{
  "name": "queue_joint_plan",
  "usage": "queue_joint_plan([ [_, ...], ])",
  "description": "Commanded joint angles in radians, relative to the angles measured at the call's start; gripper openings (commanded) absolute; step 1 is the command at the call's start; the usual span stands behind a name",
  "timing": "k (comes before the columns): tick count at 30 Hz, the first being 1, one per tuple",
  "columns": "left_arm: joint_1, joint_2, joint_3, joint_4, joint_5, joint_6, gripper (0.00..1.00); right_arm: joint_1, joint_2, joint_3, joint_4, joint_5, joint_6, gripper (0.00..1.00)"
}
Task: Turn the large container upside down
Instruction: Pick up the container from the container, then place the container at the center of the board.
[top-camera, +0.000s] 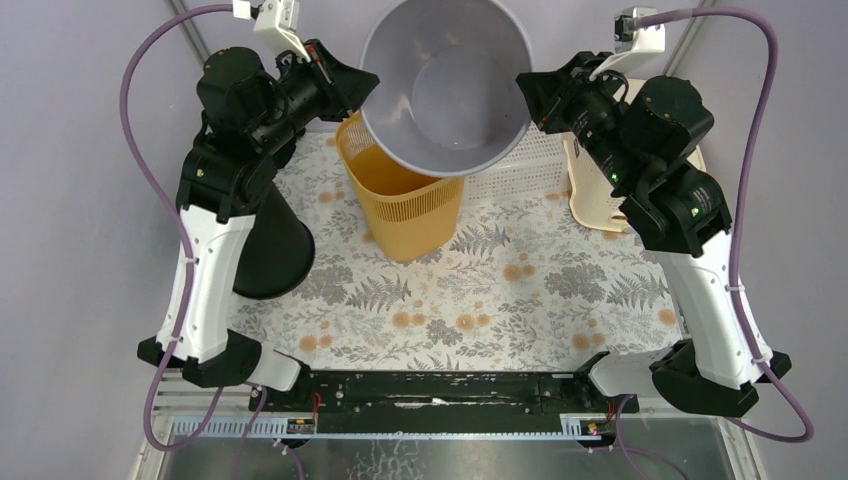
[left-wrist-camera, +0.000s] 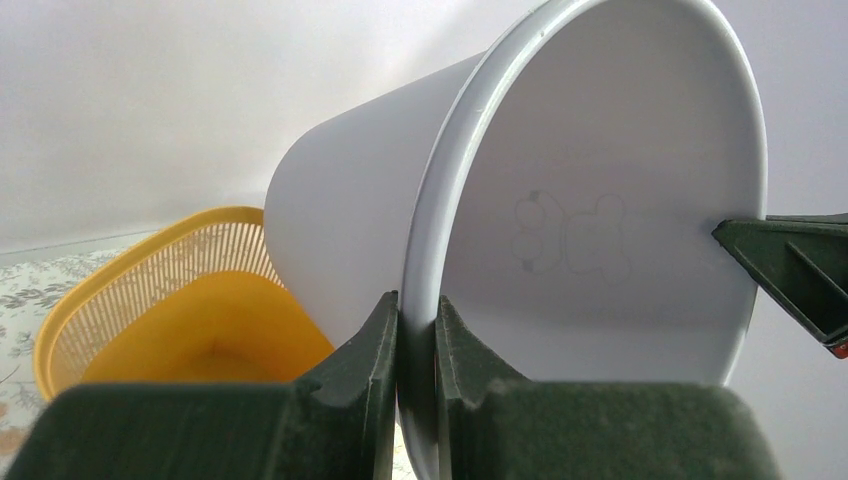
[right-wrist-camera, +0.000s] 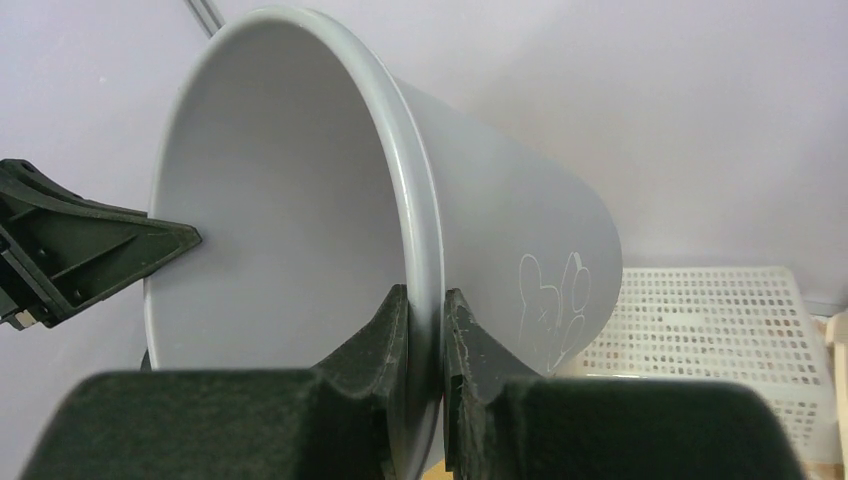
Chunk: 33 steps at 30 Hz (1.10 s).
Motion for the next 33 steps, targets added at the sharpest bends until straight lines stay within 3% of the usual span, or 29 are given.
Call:
queue_joint_plan([
  [1, -0.016, 0.033, -0.002, 0.138, 0.148, -0.04, 0.03, 0.016, -0.03, 0.061, 0.038, -0.123, -0.036, 0.0],
  [18, -0.127, 0.14, 0.058, 0.15, 0.125, -0.011, 0.02, 0.015, -0.048, 0.104, 0.003, -0.112, -0.059, 0.0],
  [33, -0.227, 0.156, -0.02, 0.076, 0.083, -0.001, 0.01, 0.016, -0.075, 0.04, -0.091, -0.076, -0.047, 0.0],
])
